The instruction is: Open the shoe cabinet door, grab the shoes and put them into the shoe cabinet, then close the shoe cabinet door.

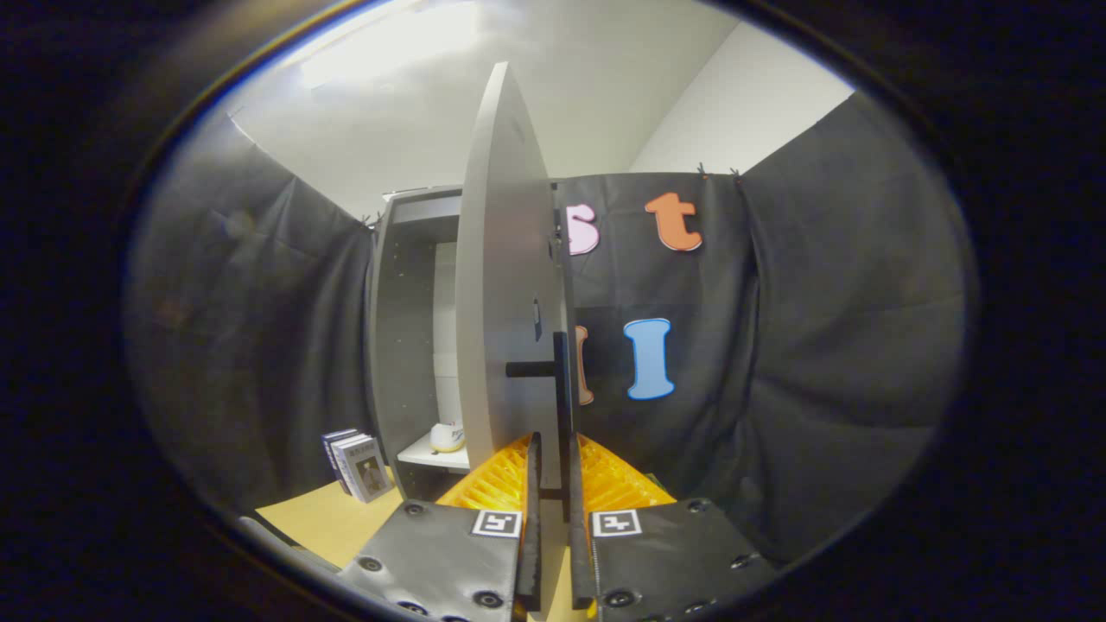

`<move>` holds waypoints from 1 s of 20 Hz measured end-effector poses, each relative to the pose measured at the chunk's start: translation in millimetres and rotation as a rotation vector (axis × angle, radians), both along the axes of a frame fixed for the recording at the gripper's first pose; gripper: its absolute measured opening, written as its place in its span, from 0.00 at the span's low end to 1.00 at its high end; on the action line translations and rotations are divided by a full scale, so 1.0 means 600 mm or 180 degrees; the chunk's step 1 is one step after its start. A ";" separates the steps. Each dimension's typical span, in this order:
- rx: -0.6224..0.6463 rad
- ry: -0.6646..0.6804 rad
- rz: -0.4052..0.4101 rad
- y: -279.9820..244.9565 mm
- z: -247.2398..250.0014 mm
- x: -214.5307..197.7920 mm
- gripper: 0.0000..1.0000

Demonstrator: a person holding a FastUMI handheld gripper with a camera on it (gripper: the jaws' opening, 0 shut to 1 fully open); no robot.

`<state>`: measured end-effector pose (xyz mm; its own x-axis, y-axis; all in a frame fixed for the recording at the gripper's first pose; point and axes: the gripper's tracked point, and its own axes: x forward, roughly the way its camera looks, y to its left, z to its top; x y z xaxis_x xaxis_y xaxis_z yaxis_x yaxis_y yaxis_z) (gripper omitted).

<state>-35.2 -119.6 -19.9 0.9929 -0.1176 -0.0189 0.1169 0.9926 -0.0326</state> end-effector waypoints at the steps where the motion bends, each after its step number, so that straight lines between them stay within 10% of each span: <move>1: 0.0017 0.0001 -0.0040 -0.003 0.000 -0.002 0.15; 10: 0.0191 -0.0129 -0.0358 -0.051 0.023 -0.035 0.08; 20: 0.0248 -0.0286 0.0145 0.046 0.025 -0.073 0.08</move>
